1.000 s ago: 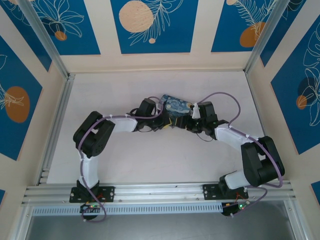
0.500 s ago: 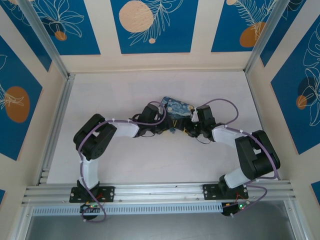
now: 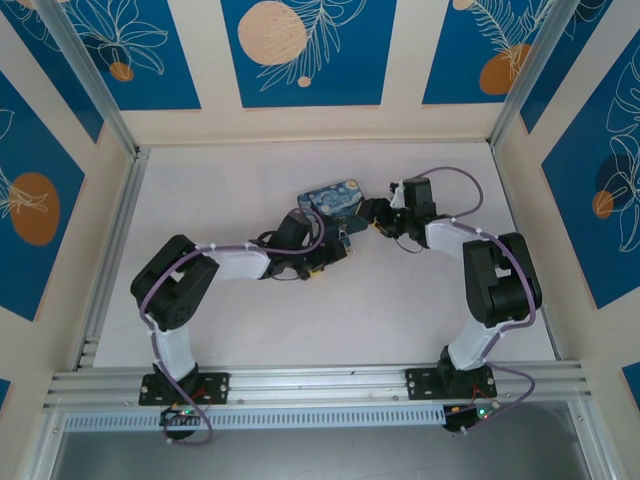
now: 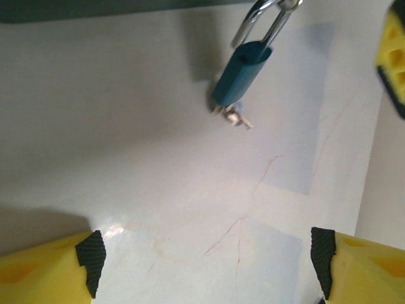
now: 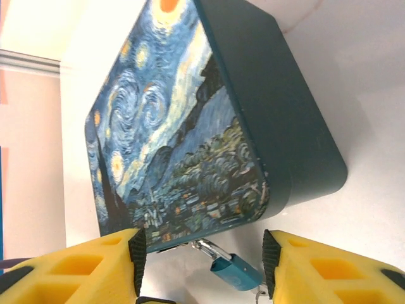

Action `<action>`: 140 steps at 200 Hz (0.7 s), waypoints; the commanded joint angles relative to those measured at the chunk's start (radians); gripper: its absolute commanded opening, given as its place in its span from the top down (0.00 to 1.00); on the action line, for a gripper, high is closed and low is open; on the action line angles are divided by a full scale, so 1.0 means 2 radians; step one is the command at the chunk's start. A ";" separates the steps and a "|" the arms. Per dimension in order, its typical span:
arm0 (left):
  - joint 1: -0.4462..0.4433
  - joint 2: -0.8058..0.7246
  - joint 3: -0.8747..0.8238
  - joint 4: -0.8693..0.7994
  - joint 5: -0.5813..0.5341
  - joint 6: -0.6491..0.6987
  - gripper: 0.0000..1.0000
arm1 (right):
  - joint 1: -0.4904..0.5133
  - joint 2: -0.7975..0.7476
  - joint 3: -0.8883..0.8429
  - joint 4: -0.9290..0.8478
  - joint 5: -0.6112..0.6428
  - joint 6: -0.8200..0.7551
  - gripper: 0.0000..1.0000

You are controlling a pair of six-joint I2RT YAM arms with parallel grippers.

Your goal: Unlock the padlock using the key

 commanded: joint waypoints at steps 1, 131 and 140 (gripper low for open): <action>0.010 -0.031 0.000 -0.053 -0.019 0.017 0.12 | 0.007 -0.022 -0.011 -0.003 -0.024 -0.028 0.47; 0.109 -0.008 0.137 -0.166 -0.007 0.101 0.10 | 0.054 0.058 0.021 -0.049 -0.006 -0.131 0.49; 0.110 -0.005 0.137 -0.167 -0.005 0.100 0.10 | 0.056 0.063 0.024 -0.051 -0.006 -0.134 0.49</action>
